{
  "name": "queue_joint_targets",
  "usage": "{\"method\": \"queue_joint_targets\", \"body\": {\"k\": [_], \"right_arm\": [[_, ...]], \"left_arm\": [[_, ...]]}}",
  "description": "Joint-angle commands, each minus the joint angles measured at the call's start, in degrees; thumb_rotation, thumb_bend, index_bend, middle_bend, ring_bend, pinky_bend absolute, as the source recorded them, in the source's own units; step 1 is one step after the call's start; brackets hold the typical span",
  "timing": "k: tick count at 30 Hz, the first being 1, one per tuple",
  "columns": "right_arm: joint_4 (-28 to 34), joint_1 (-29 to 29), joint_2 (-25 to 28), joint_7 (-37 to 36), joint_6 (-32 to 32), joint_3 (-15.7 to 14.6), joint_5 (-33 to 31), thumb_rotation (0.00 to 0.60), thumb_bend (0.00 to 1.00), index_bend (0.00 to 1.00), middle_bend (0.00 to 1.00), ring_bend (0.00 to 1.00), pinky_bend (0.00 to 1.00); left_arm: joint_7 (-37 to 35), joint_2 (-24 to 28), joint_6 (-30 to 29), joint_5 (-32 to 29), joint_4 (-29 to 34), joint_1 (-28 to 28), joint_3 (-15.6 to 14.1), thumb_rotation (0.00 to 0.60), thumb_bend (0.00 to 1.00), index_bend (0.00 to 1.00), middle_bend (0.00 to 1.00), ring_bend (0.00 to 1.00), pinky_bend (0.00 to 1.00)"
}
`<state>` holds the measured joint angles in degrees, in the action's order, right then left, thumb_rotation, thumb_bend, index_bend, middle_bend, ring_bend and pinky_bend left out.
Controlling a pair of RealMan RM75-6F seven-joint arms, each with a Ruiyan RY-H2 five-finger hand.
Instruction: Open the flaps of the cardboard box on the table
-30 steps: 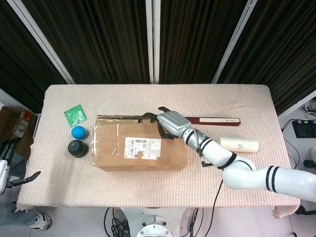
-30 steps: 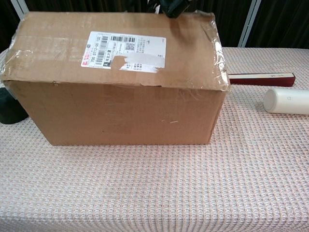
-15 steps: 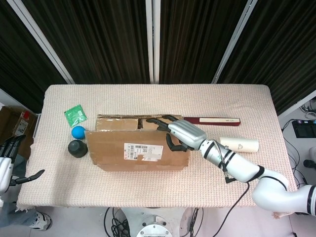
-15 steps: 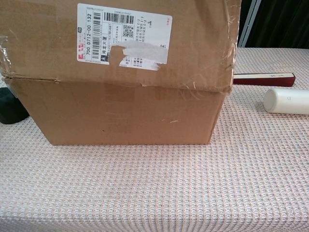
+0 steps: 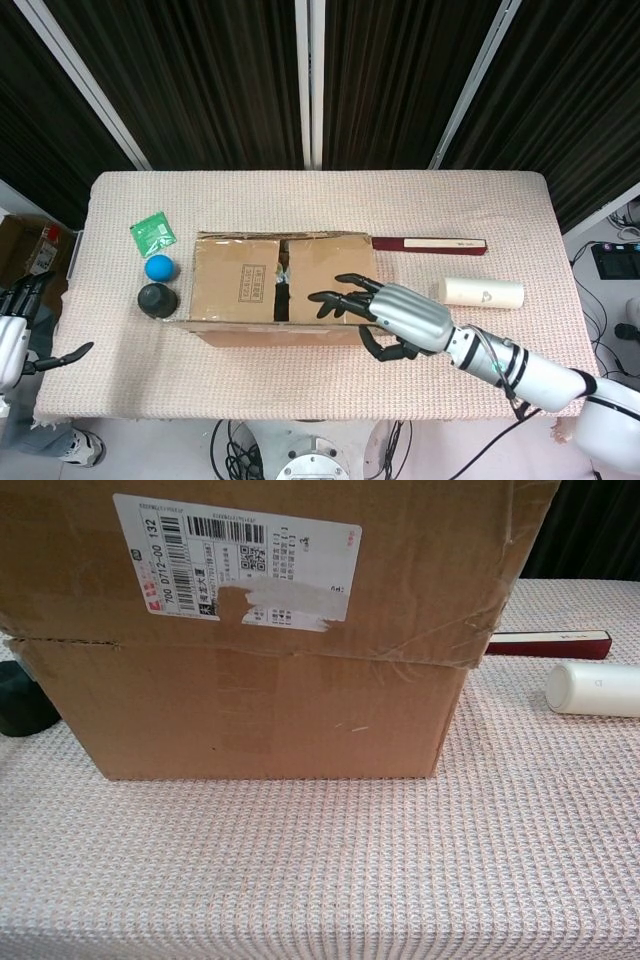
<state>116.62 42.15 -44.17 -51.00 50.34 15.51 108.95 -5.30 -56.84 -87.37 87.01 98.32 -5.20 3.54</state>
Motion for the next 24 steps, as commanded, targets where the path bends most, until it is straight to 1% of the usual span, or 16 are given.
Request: {"method": "queue_joint_targets", "body": {"k": [1, 5, 7, 8, 11, 13, 14, 16, 17, 18, 19, 21, 24], "right_arm": [[-0.04, -2.28, 2.25, -0.25, 6.48, -3.57, 4.35, 0.6, 0.78, 0.0, 0.18, 0.22, 0.0], [0.42, -2.98, 3.37, 0.08, 10.45, -5.33, 6.48, 0.6, 0.78, 0.0, 0.17, 0.22, 0.0], [0.12, -3.39, 3.41, 1.46, 12.16, -5.69, 6.45, 0.6, 0.78, 0.0, 0.17, 0.21, 0.0], [-0.2, -3.66, 3.01, 3.06, 12.66, -5.6, 5.86, 0.6, 0.78, 0.0, 0.16, 0.2, 0.0], [-1.19, -4.04, 0.75, 11.94, 11.54, -4.89, 2.49, 0.6, 0.78, 0.0, 0.15, 0.12, 0.0], [-2.49, -3.35, -1.5, 21.32, 8.57, -3.77, -0.51, 0.6, 0.78, 0.0, 0.13, 0.06, 0.0], [-3.29, -2.66, -3.41, 27.5, 6.55, -2.86, -2.68, 0.6, 0.79, 0.01, 0.13, 0.06, 0.0], [-4.61, -1.22, -6.75, 36.38, 3.44, -1.4, -6.46, 0.6, 0.8, 0.09, 0.13, 0.04, 0.0], [-5.52, 0.09, -8.93, 41.44, 0.84, -0.66, -9.23, 0.6, 0.8, 0.13, 0.14, 0.04, 0.0], [-6.0, 1.22, -10.31, 44.61, -1.55, -0.29, -11.6, 0.6, 0.81, 0.18, 0.15, 0.03, 0.0], [-6.39, 2.46, -11.52, 47.2, -4.07, 0.02, -14.08, 0.6, 0.82, 0.21, 0.16, 0.01, 0.0], [-7.76, 5.34, -14.27, 52.54, -8.89, 0.63, -19.38, 0.6, 0.83, 0.22, 0.17, 0.0, 0.0], [-9.88, 8.72, -17.89, 58.95, -13.2, 0.86, -25.93, 0.6, 0.85, 0.23, 0.17, 0.0, 0.0]], "left_arm": [[0.07, -0.02, 0.07, -0.04, 0.08, 0.0, -0.03, 0.34, 0.02, 0.08, 0.12, 0.09, 0.18], [0.16, 0.01, 0.07, -0.04, 0.17, 0.05, -0.06, 0.344, 0.02, 0.08, 0.12, 0.09, 0.18], [0.1, 0.03, 0.05, -0.04, 0.18, 0.08, -0.06, 0.344, 0.02, 0.08, 0.12, 0.09, 0.18], [0.11, 0.04, 0.03, -0.03, 0.15, 0.08, -0.05, 0.342, 0.02, 0.08, 0.12, 0.09, 0.18], [-0.03, -0.02, 0.01, 0.05, 0.03, 0.08, -0.06, 0.341, 0.02, 0.08, 0.12, 0.09, 0.18], [-0.19, -0.15, 0.04, 0.14, -0.13, 0.08, -0.12, 0.34, 0.02, 0.08, 0.12, 0.09, 0.18], [-0.31, -0.25, 0.07, 0.21, -0.22, 0.07, -0.16, 0.339, 0.02, 0.08, 0.12, 0.09, 0.18], [-0.47, -0.41, 0.07, 0.31, -0.35, 0.07, -0.21, 0.341, 0.02, 0.08, 0.12, 0.09, 0.18], [-0.53, -0.51, 0.02, 0.43, -0.43, 0.06, -0.22, 0.342, 0.02, 0.08, 0.12, 0.09, 0.18], [-0.58, -0.56, -0.03, 0.55, -0.49, 0.06, -0.24, 0.343, 0.02, 0.08, 0.12, 0.09, 0.18], [-0.66, -0.58, -0.1, 0.66, -0.51, 0.07, -0.26, 0.345, 0.02, 0.08, 0.12, 0.09, 0.18], [-0.85, -0.52, -0.33, 0.84, -0.57, 0.13, -0.24, 0.347, 0.02, 0.08, 0.12, 0.09, 0.18], [-1.24, -0.31, -0.74, 0.81, -0.69, 0.33, -0.16, 0.346, 0.02, 0.08, 0.12, 0.09, 0.18]]}}
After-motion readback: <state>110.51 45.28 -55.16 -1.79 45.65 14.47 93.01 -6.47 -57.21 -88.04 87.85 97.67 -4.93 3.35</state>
